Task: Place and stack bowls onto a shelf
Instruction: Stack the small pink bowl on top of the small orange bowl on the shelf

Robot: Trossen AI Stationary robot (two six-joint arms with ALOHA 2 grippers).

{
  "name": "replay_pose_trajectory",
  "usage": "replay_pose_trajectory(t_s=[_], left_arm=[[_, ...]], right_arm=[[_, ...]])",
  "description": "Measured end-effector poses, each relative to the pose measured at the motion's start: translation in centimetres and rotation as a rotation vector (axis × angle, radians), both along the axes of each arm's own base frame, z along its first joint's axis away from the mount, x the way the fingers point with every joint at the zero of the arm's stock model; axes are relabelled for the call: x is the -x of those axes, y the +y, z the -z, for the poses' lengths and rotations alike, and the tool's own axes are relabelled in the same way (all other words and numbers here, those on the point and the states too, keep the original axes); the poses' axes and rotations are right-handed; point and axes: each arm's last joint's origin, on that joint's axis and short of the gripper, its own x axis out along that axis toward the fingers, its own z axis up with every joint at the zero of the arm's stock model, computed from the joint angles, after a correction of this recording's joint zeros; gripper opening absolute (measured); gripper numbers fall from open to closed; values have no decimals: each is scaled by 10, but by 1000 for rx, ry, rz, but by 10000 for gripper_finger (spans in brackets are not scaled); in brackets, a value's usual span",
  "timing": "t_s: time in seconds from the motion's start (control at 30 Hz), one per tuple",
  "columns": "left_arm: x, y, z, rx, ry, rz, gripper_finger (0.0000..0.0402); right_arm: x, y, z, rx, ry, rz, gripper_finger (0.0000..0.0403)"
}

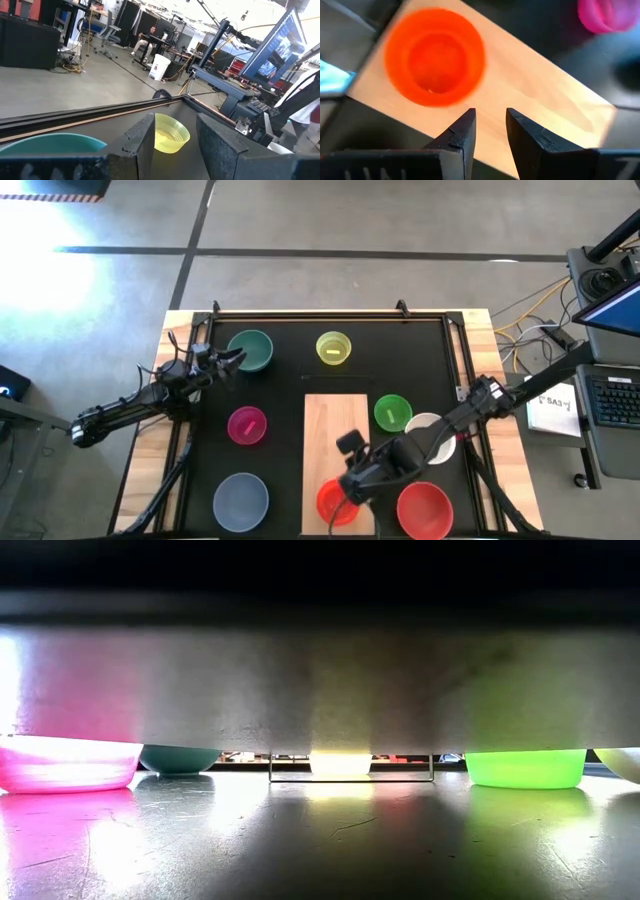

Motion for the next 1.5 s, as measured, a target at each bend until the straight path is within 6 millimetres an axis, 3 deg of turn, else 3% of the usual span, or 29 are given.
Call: replay_pose_trajectory(t_s=[0.47,0.73,0.9,1.1,1.2,1.5], left_arm=[[1,0,-7,-22,-73,-1,126],[-4,-1,-7,52,-113,93,126],[-11,2,-6,122,-41,87,126],[-25,6,-38,158,88,123,126],[-34,7,-46,285,212,179,126],[-58,-24,-58,620,564,390,126]], right_arm=[[0,-98,-8,100,161,255,89],[28,-132,-13,65,95,317,73],[49,-145,-14,-3,-47,374,68],[73,-153,-4,-83,-137,464,68],[84,-155,4,-120,-130,537,68],[109,-159,25,-138,-86,618,68]])
